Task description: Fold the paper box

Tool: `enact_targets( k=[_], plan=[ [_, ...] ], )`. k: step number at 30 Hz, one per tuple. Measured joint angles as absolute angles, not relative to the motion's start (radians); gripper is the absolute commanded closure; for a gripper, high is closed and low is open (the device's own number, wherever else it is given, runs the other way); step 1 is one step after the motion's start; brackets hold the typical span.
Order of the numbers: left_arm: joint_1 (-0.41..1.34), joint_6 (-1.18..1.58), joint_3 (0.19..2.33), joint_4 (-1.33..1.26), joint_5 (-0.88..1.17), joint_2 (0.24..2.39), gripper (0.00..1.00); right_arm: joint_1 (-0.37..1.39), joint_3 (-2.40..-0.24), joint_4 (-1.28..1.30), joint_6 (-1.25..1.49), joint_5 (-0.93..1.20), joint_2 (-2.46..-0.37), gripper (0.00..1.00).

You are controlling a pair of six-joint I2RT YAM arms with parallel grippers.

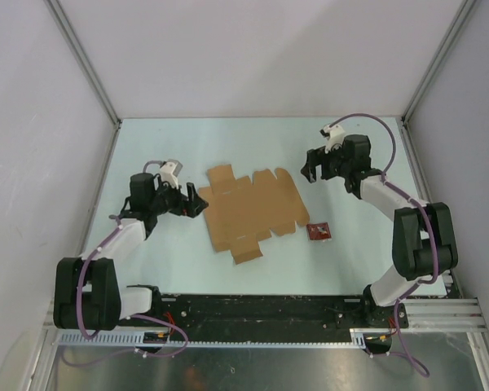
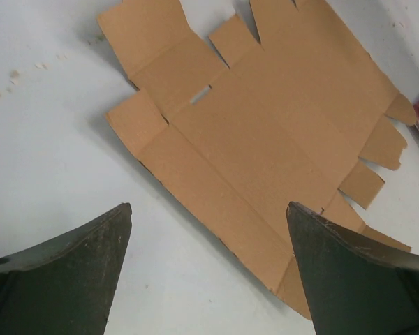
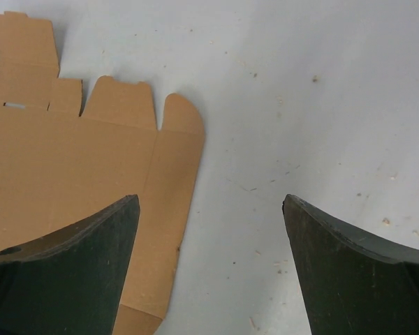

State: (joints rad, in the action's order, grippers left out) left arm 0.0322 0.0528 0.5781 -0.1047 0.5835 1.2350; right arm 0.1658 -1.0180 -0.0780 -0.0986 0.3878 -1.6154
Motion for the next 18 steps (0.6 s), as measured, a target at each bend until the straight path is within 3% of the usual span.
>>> enact_targets(
  k=[5,18],
  plan=[
    [0.03,0.045,0.599,-0.012,0.629,1.29,0.15,0.208,-1.021,-0.075,-0.118,0.39,-1.633,0.17],
    [0.023,0.058,0.656,0.033,0.697,1.489,0.24,0.276,-1.021,-0.062,-0.161,0.403,-1.686,0.29]
  ],
)
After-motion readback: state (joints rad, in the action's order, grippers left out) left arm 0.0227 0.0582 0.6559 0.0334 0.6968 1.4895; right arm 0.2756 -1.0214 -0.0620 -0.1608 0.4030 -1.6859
